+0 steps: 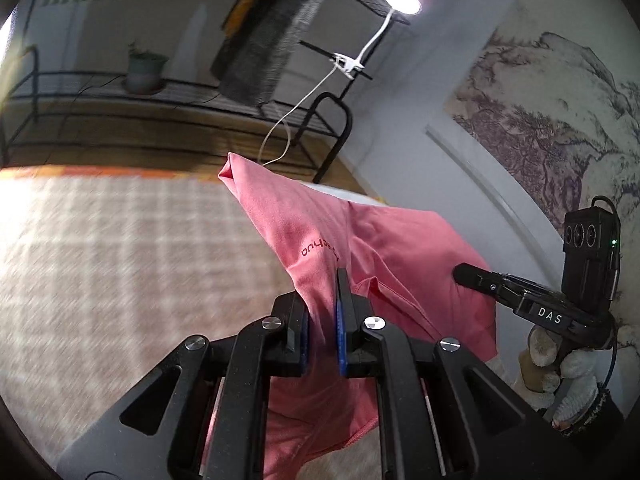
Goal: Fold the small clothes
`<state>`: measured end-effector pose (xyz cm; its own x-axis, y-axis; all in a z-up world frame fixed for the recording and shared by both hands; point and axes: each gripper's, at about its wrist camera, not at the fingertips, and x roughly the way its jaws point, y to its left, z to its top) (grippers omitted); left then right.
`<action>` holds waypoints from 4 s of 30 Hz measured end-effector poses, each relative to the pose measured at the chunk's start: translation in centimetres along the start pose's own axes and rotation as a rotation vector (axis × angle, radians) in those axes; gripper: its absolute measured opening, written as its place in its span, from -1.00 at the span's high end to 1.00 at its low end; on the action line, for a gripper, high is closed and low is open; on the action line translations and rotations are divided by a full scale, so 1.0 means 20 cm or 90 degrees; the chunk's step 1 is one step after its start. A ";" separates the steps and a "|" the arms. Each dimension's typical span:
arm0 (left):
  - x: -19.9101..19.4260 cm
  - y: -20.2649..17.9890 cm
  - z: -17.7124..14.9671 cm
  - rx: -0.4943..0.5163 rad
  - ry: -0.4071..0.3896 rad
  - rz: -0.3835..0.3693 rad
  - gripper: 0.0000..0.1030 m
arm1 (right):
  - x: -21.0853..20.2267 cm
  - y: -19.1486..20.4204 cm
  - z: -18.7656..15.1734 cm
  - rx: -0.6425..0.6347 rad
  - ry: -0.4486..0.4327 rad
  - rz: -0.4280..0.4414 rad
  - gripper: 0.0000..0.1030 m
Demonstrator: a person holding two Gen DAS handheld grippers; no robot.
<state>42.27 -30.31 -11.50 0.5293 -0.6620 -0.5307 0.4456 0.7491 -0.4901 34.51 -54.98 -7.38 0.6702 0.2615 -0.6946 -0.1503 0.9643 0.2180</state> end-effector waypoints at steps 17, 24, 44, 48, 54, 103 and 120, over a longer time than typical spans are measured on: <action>0.67 -0.27 0.23 0.041 -0.007 0.023 0.85 | 0.03 -0.64 0.35 0.001 -0.047 -0.168 0.92; 0.82 -0.25 0.22 0.058 0.026 0.080 0.83 | 0.18 -0.74 0.34 0.006 -0.023 -0.186 0.92; 0.51 -0.27 0.18 0.087 0.025 0.142 0.47 | 0.13 -0.75 0.24 0.035 0.012 -0.276 0.47; 0.34 -0.35 0.17 0.104 0.002 0.131 0.47 | 0.00 -0.64 0.25 0.026 -0.013 -0.273 0.47; 0.03 -0.46 0.14 0.113 -0.024 0.109 0.47 | -0.22 -0.45 0.24 0.025 -0.056 -0.273 0.47; -1.23 -0.74 -0.70 0.247 -0.102 0.144 -0.98 | -1.13 0.58 -0.66 -0.004 -0.241 -0.223 -0.99; -1.16 -0.63 -0.74 0.233 -0.082 0.137 -0.98 | -1.05 0.62 -0.75 0.016 -0.223 -0.242 -0.99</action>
<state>13.70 -24.66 -3.20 0.7130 -0.4991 -0.4925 0.5298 0.8436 -0.0879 7.61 -47.98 -0.39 0.8779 -0.1407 -0.4577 0.1656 0.9861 0.0144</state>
